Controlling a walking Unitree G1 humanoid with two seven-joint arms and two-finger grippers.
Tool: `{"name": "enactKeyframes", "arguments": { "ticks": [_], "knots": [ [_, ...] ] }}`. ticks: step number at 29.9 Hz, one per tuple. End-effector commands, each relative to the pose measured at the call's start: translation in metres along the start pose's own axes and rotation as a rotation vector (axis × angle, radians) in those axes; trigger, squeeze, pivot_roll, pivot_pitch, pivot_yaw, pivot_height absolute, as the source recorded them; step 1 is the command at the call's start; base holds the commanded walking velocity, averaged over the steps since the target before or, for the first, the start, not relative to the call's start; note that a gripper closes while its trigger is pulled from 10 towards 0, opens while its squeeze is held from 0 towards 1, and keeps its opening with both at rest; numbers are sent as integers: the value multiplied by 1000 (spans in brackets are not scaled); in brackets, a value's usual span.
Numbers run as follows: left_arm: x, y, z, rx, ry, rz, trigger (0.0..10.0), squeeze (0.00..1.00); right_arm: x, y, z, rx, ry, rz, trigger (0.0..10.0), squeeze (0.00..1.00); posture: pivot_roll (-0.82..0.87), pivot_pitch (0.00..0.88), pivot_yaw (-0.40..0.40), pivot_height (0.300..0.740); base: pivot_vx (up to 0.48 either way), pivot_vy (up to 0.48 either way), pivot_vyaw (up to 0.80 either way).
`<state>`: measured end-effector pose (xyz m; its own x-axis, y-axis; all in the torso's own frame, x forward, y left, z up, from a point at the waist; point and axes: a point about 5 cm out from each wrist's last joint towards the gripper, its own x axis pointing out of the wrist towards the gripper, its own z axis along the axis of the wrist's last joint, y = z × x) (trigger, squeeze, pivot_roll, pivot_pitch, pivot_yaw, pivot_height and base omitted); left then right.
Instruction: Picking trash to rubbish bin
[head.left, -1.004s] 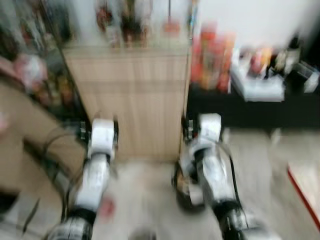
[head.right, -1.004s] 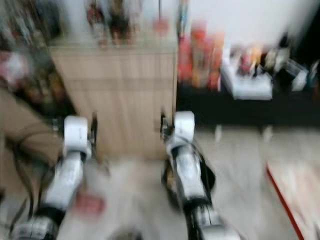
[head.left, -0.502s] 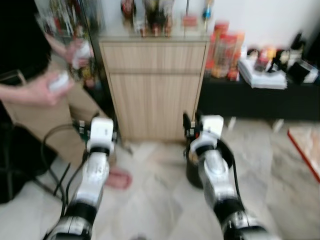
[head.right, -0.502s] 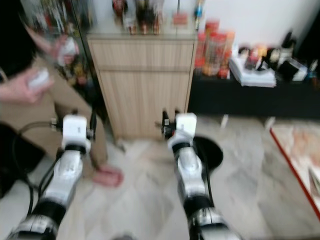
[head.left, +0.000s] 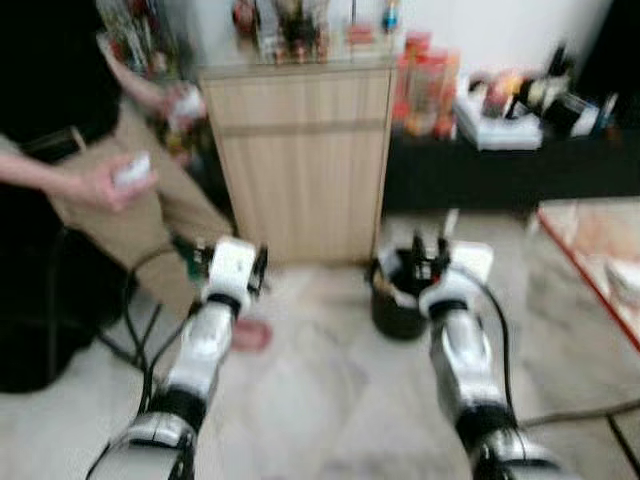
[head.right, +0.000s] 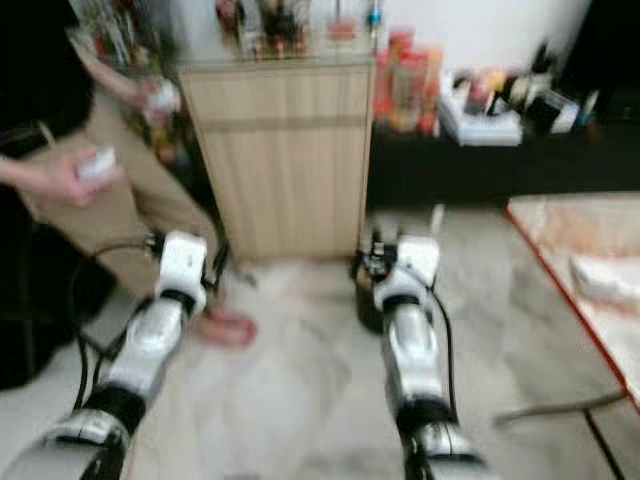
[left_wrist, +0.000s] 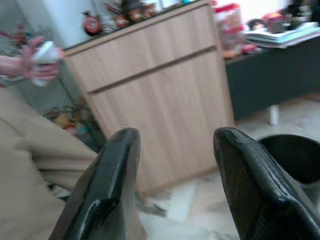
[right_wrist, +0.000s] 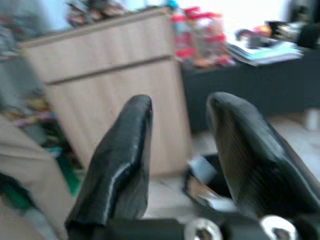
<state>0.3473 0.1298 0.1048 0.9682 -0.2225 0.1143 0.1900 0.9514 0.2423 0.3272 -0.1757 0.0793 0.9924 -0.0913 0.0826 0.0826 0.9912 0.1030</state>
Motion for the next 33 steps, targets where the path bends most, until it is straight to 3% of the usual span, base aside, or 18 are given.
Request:
{"name": "enactKeyframes", "arguments": {
  "ticks": [1, 7, 16, 21, 28, 33],
  "knots": [
    [7, -6, 5, -1, -2, -48, 10000, 0, 1, -10, 5, 10, -21, -62, 10000, 0, 126, 0, 64, 740, 0, 0, 0],
    [13, -22, 10, -3, -13, -133, 10000, 0, -7, -29, 3, 1, -34, -145, 10000, 0, 106, 0, 83, 740, 0, 0, 0],
    [14, -35, 11, -1, -11, -209, 10000, 0, -15, -39, 2, -10, -43, -194, 10000, 0, 83, 0, 102, 740, 0, 0, 0],
    [18, -46, 15, -12, -13, -260, 10000, 0, -17, -47, 5, -17, -63, -240, 10000, 0, 29, 0, 159, 740, 0, 0, 0],
    [29, -68, 32, -10, -36, -374, 10000, 0, -31, -73, 10, -41, -110, -358, 10000, 0, -57, 0, 243, 740, 0, 0, 0],
    [35, -80, 45, 4, -73, -423, 10000, 0, -43, -91, 8, -51, -104, -408, 10000, 0, -62, 0, 238, 740, 0, 0, 0]
  ]
}}
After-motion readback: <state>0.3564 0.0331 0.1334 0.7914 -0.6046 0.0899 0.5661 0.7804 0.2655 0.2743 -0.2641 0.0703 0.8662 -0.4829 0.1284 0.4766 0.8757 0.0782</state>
